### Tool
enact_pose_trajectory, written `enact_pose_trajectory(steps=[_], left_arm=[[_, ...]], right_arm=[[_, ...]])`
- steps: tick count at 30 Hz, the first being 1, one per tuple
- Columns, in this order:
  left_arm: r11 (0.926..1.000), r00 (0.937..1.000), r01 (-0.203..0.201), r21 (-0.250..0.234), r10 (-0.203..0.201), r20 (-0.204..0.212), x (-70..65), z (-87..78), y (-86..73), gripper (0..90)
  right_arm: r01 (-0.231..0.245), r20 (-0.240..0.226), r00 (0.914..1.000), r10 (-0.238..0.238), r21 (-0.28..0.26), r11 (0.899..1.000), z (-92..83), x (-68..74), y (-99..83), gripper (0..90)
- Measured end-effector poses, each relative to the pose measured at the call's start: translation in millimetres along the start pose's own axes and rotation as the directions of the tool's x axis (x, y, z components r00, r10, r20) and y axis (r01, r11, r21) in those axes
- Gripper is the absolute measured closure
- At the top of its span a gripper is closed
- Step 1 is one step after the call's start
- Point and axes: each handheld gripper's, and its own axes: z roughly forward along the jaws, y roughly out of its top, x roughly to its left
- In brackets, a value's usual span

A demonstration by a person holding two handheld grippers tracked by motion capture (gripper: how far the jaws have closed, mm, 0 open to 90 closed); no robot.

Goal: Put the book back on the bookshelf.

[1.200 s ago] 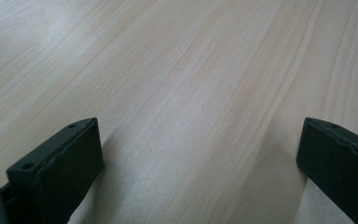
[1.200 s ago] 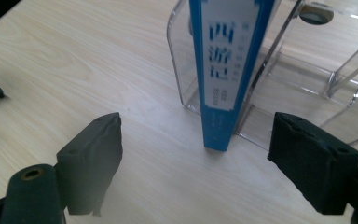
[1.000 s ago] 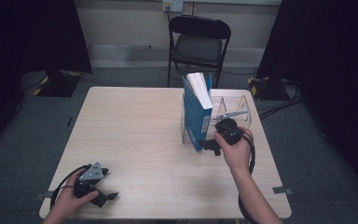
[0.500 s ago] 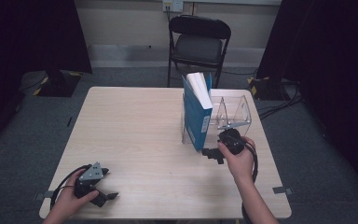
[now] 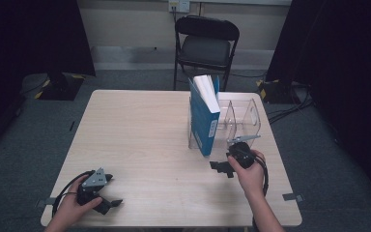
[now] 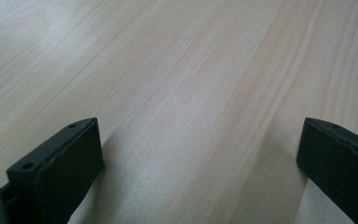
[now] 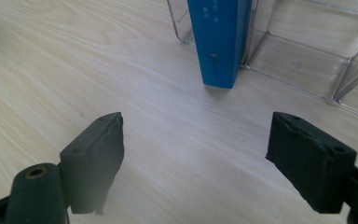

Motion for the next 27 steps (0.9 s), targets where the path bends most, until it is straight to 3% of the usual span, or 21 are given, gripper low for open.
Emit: enact_pose_trajectory(steps=[27], left_arm=[[1.0000,1.0000,-0.001,0.000,0.001,0.000,0.0,0.0,0.0,0.0]], right_arm=[[-0.033,0.037,0.9988,0.032,0.042,0.999,10.5,-24.0,-45.6,19.0]])
